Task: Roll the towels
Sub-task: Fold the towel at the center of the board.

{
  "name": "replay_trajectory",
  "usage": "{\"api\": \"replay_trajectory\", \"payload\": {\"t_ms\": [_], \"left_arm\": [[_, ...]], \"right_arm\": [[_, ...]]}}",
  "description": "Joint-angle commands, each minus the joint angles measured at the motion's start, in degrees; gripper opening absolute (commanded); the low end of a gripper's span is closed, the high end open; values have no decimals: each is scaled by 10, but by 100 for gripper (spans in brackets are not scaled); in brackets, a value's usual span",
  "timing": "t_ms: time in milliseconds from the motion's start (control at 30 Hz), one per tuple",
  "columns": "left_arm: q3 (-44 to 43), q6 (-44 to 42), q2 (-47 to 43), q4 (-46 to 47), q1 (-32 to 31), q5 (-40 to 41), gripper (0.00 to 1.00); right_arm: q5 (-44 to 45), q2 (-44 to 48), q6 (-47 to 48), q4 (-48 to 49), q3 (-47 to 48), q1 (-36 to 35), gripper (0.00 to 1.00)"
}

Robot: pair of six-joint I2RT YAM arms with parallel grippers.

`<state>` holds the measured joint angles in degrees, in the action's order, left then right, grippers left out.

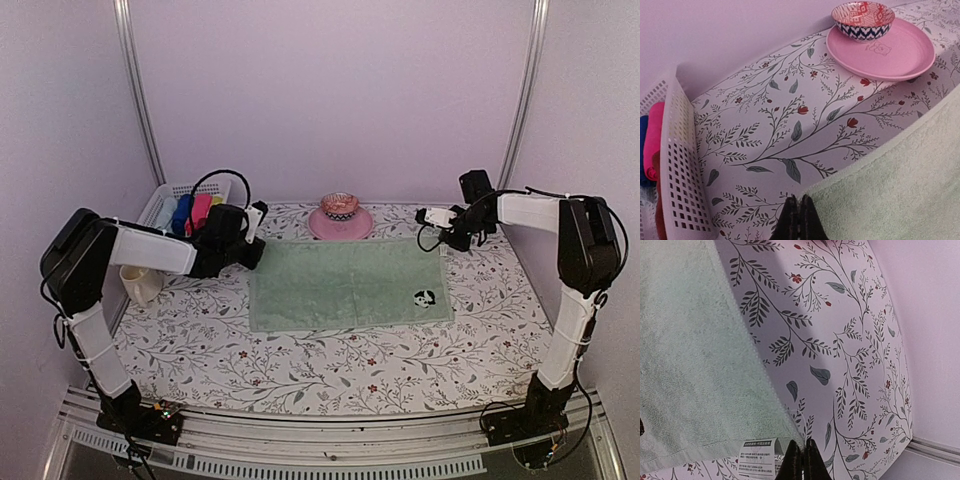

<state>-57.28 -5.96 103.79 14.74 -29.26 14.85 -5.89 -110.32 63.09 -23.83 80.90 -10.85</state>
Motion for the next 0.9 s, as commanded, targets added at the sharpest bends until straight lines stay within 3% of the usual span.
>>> {"api": "replay_trajectory", "payload": {"t_ms": [0,200,400,867], "left_arm": [[-9,-1,-30,-31,4,-8,0],[-4,33,-94,-123,-4,-101,0],[-37,56,-105,-243,-39,-80,0],[-15,100,-168,-365,-56,-73,0]], "right_arm": [[-2,34,20,1,-35,4,2],[-40,108,47,-10,-105,3,2],[-72,161,73,-43,-158,3,2],[-94,244,142,-124,-252,3,2]]}}
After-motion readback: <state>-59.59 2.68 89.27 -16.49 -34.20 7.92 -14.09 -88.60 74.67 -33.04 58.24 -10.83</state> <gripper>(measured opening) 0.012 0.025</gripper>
